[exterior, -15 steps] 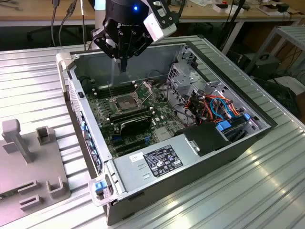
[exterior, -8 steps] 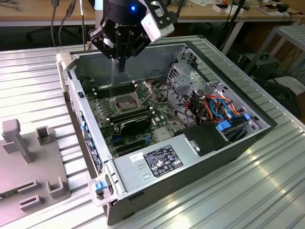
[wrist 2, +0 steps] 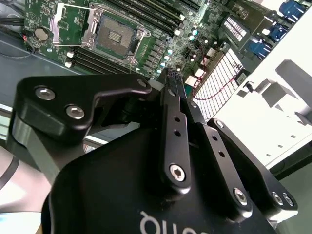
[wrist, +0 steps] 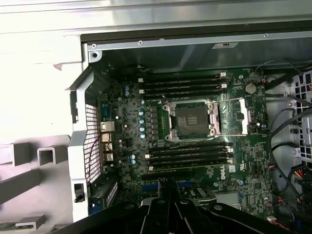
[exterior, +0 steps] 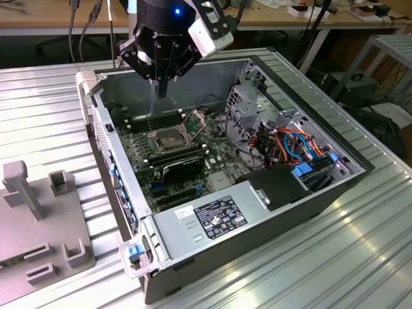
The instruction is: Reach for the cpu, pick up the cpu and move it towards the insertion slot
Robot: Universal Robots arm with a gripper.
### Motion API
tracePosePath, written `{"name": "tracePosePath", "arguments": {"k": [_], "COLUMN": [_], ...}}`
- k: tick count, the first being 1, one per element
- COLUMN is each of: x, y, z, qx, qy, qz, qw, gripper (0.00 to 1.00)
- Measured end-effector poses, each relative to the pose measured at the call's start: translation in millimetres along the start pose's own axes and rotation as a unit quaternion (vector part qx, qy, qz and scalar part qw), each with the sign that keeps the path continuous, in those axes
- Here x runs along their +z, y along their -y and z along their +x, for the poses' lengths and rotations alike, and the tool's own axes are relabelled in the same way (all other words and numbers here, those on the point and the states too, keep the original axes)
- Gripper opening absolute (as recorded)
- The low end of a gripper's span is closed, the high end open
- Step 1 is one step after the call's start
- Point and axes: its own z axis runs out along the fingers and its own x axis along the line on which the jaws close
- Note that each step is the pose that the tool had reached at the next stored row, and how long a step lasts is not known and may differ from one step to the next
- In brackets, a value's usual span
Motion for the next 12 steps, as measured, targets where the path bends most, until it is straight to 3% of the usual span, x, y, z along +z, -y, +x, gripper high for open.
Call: {"name": "tracePosePath", "arguments": {"k": [12], "x": [-0.2], "y": [0.7], "z": [9.7], "qx": [0.000], "qy": [0.0000], "qz": [0.0000], "qw": [1.00000], "gripper": [0.11]}}
